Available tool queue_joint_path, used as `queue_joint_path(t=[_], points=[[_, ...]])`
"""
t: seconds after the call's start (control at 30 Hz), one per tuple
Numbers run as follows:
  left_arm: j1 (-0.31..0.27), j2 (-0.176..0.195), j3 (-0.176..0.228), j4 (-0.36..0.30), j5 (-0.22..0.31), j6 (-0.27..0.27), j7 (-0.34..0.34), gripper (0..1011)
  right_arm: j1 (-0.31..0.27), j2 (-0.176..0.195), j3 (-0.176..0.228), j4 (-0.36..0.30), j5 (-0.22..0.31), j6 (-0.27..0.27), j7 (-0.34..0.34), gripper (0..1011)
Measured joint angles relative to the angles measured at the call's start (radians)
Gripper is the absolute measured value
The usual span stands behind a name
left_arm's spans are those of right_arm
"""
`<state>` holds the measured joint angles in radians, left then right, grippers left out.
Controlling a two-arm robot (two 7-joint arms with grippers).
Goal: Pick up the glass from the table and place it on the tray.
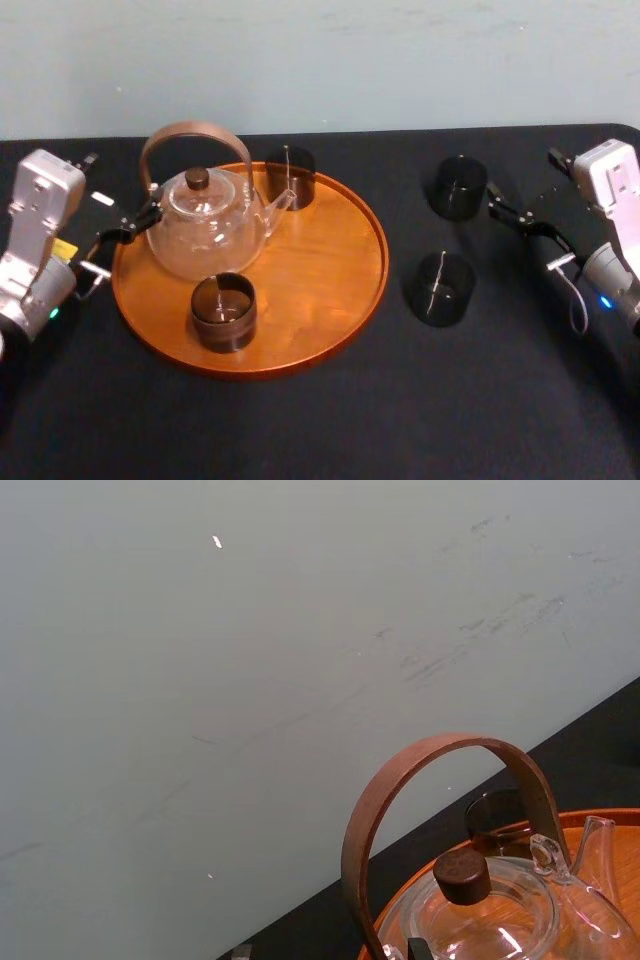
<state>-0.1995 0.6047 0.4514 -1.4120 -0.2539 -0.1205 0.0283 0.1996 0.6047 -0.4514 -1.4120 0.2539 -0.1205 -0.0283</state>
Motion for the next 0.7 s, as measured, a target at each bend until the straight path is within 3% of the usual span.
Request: queue_joint_path(t=[0.7], points=[[0.000,0.000,0.000,0.000,0.000,0.000,0.000,1010,0.000,0.000,0.000,0.000,0.000,0.000,0.000,1003]])
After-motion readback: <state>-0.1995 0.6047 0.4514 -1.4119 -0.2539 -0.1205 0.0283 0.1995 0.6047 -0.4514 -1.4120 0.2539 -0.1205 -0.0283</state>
